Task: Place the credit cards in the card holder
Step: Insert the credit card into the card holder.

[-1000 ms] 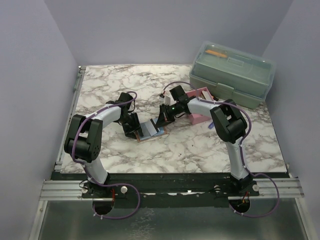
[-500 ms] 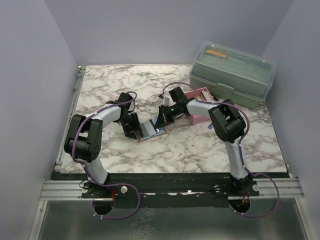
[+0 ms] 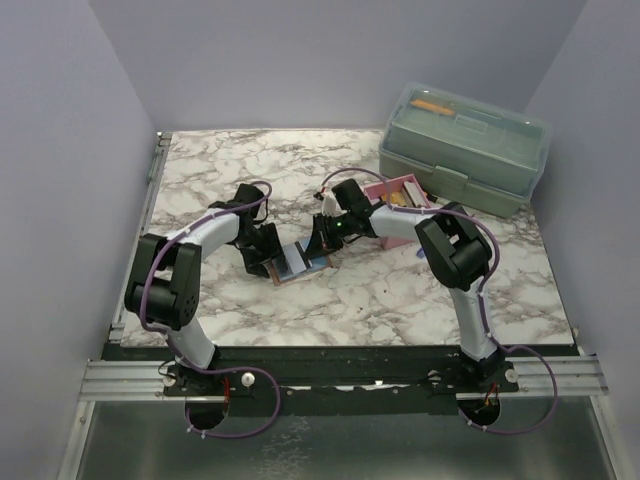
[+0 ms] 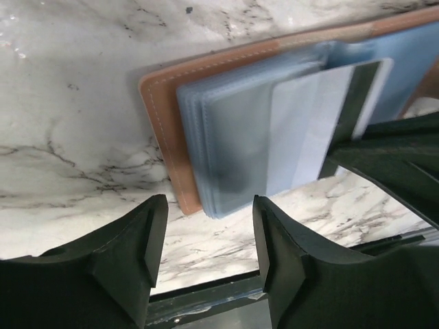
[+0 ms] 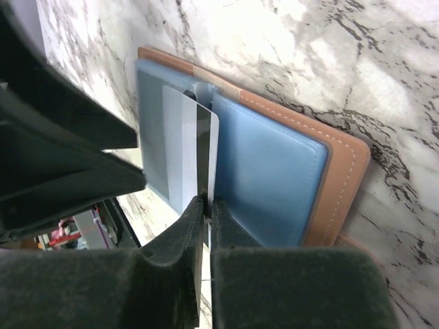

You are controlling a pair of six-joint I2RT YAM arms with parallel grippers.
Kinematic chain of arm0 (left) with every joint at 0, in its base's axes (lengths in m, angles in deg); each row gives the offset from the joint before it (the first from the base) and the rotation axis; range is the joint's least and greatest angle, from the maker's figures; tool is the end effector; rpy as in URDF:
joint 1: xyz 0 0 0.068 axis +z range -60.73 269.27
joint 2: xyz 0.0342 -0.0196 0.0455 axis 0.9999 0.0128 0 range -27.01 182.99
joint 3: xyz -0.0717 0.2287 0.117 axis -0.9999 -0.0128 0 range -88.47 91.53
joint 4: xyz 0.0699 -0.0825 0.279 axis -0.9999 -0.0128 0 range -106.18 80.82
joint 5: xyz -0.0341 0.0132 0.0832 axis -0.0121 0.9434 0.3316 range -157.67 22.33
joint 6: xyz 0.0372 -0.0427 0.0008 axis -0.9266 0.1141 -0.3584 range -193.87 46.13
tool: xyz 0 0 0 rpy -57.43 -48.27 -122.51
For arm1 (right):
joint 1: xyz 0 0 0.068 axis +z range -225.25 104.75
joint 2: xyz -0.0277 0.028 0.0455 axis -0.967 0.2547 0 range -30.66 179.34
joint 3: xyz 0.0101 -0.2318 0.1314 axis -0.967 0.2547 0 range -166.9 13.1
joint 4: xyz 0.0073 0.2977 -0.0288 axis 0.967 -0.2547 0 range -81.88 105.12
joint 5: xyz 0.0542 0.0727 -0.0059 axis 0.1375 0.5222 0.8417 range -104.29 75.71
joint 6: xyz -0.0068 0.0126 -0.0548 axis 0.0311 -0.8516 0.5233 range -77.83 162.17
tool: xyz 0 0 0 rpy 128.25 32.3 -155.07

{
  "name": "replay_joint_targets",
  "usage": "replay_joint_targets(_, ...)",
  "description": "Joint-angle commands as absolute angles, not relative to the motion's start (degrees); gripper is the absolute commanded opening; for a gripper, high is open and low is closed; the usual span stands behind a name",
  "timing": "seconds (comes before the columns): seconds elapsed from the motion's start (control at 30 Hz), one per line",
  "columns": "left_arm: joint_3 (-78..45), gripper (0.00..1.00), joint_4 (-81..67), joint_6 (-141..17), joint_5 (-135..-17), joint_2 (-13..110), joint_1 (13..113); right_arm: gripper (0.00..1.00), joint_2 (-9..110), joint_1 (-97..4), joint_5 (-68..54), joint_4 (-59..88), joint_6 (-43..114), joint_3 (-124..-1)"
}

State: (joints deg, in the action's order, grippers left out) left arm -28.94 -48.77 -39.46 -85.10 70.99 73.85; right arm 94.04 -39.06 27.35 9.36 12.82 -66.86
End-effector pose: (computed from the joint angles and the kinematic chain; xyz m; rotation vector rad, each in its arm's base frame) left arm 0.3241 -0.1016 0.1291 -0.4524 2.9978 -0.5547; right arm 0.3696 0.3029 0.0874 -0.5142 2.5982 1.3491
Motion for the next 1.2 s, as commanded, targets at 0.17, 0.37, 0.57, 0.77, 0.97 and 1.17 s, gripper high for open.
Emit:
replay_joint_targets(0.17, -33.0, 0.49, -49.1, -37.3, -81.1, 62.3, 79.5, 0.29, 91.8, -38.4, 22.2, 1.7, 14.0, -68.7)
replay_joint_targets(0.37, -34.4, 0.35, -46.4, -38.9, -83.2, 68.7, 80.6, 0.31, 93.1, -37.5, 23.6, -0.2, 15.4, -71.4)
replay_joint_targets(0.57, -33.4, 0.32, -44.2, -38.1, -86.1, 71.8, 80.5, 0.34, 95.9, -35.2, 25.9, -0.8, 14.5, -76.0)
replay_joint_targets(0.77, -32.8, 0.32, -43.9, -37.8, -87.3, 71.3, 80.5, 0.41, 96.7, -33.2, 28.8, 0.9, 11.5, -78.4)
replay_joint_targets(0.97, -34.0, 0.32, -44.6, -38.2, -86.2, 69.6, 80.4, 0.56, 93.8, -33.6, 16.7, -7.1, 14.0, -79.5)
replay_joint_targets(1.17, -35.9, 0.32, -44.6, -38.9, -86.0, 69.4, 80.5, 0.62, 92.7, -33.6, 10.9, -13.7, 17.4, -80.1)
